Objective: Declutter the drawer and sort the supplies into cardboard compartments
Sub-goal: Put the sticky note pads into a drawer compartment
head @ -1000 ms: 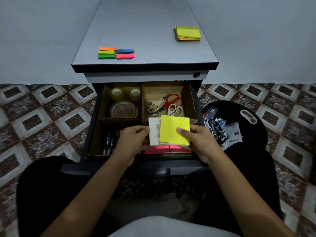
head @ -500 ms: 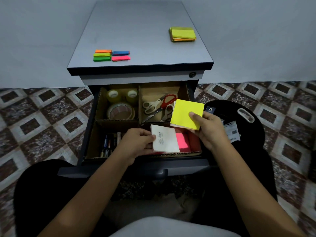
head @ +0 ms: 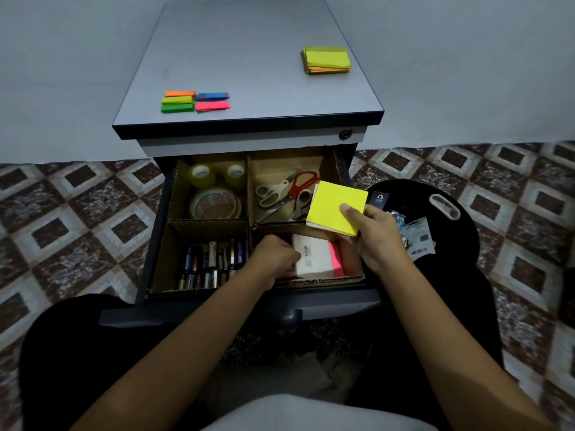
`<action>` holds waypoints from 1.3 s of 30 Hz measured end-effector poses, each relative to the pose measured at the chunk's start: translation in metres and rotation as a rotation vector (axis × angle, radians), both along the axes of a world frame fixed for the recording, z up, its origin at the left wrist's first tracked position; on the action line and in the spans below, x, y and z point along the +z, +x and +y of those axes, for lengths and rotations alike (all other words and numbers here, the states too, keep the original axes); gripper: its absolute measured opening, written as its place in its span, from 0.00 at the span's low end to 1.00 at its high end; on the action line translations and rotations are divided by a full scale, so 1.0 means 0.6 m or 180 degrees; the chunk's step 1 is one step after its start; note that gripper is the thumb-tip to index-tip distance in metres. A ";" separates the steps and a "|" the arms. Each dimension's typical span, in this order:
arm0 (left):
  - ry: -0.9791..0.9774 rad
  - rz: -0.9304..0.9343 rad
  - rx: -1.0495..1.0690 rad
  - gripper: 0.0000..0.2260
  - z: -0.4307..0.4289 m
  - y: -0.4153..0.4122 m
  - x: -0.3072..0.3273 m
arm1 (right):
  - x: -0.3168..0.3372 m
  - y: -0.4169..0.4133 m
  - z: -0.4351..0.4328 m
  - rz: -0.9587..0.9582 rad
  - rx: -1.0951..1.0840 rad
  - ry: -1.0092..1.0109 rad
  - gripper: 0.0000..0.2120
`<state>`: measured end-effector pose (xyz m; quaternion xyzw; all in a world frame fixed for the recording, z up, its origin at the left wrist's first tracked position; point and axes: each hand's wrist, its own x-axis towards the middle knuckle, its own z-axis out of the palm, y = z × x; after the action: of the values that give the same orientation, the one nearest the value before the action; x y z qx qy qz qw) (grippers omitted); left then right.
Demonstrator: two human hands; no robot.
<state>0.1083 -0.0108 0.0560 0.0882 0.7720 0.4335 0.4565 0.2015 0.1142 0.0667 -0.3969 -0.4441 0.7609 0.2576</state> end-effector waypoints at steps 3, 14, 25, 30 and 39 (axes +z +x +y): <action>-0.0072 0.0133 -0.0019 0.07 -0.004 -0.005 -0.016 | -0.006 0.001 0.002 -0.0090 0.0068 0.0109 0.02; 0.0089 -0.0095 -0.0062 0.11 -0.004 0.002 -0.004 | -0.014 0.002 -0.001 -0.0261 0.0125 0.0367 0.02; 0.0488 -0.0340 0.0119 0.10 -0.010 -0.002 0.012 | -0.008 0.007 -0.001 -0.0386 0.0253 0.0610 0.12; 0.1125 -0.0680 0.0627 0.10 -0.021 -0.009 0.027 | 0.010 0.003 -0.019 -0.0370 0.0580 0.0570 0.08; 0.1465 -0.0289 0.0659 0.06 -0.069 -0.031 0.046 | 0.023 -0.015 -0.050 -0.0819 0.1038 0.1158 0.05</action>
<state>0.0895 -0.0522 0.0834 0.0907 0.6366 0.6457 0.4117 0.1928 0.0844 0.0805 -0.3608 -0.6605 0.6433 0.1402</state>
